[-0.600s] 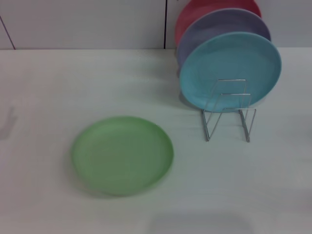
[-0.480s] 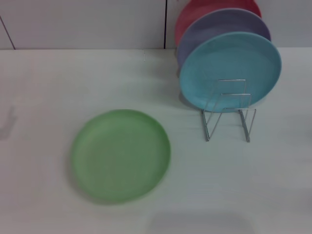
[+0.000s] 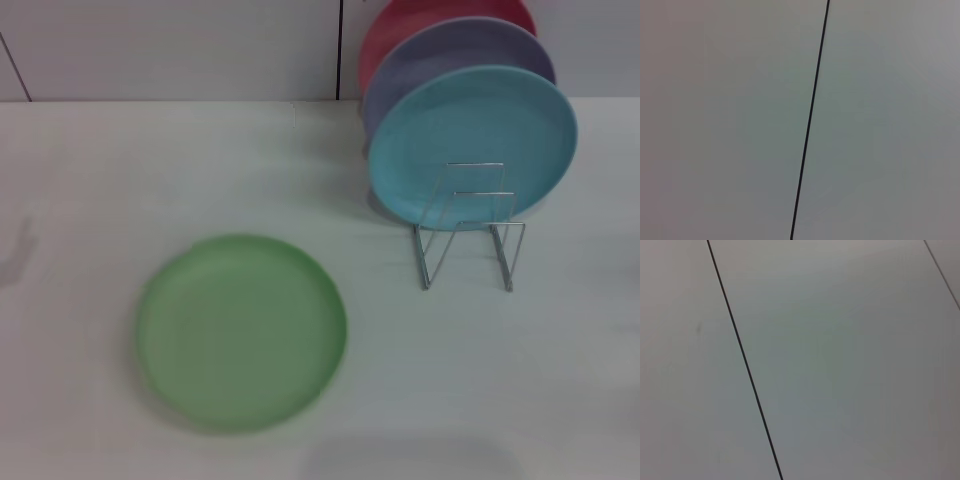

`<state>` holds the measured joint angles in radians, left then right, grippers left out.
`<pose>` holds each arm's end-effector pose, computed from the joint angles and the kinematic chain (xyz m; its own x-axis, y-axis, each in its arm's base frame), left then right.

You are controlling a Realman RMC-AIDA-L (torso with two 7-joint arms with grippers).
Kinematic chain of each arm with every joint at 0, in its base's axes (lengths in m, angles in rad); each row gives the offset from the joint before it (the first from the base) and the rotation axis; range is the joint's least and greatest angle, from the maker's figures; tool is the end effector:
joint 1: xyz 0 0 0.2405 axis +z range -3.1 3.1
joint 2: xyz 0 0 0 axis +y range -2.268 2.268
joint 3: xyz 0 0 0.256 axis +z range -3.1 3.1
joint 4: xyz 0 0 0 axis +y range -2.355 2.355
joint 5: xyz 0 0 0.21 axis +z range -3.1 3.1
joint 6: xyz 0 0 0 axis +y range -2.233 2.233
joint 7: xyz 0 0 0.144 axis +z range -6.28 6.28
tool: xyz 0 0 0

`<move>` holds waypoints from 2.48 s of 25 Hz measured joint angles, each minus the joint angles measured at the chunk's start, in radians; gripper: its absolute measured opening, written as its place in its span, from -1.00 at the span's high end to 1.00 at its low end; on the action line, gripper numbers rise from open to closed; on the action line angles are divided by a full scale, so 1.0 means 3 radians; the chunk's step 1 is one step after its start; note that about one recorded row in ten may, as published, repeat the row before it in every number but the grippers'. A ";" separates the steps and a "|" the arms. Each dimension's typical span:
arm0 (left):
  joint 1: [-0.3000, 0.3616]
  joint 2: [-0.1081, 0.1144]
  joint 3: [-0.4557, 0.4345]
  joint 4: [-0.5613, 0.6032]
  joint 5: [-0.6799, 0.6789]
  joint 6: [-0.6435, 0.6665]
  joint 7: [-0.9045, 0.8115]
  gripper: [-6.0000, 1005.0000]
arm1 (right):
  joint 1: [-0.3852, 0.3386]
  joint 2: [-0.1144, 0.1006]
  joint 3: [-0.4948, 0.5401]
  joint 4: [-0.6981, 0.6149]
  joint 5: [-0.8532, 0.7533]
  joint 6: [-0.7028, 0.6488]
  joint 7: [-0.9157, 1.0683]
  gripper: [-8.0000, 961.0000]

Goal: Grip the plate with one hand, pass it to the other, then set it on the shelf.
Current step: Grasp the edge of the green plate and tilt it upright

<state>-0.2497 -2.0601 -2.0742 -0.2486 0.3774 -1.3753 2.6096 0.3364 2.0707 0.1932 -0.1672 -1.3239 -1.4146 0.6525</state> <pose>-0.3622 0.2863 0.0658 0.5601 -0.2348 0.7944 0.8000 -0.0958 -0.5923 0.4015 0.2689 0.0968 0.4763 0.2938 -0.8287 -0.8793 0.1598 -0.4487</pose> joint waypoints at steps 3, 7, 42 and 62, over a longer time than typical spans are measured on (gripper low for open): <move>-0.0002 0.0000 0.0000 0.0000 0.0000 0.0003 0.0003 -0.61 | 0.0004 0.0000 0.0000 0.0000 0.0000 0.0014 0.0001 -0.36; -0.0002 0.0000 -0.0003 0.0000 0.0000 0.0008 0.0006 -0.61 | 0.0012 0.0001 0.0000 0.0000 0.0000 0.0037 0.0002 -0.36; -0.0142 0.0019 0.0154 -0.0197 0.0142 0.0231 -0.0415 -0.60 | 0.0026 0.0013 -0.0012 0.0056 0.0003 -0.0052 0.0010 -0.36; -0.0003 0.0799 0.0202 -0.1693 0.2375 0.0206 -0.4623 -0.59 | 0.0075 -0.0005 -0.0017 0.0067 -0.0007 0.0014 -0.0030 -0.36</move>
<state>-0.2504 -1.8206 -2.0136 -0.7565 1.0900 -1.3135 1.2228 0.3590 2.0693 0.1880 -0.1471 -1.3261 -1.4104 0.6436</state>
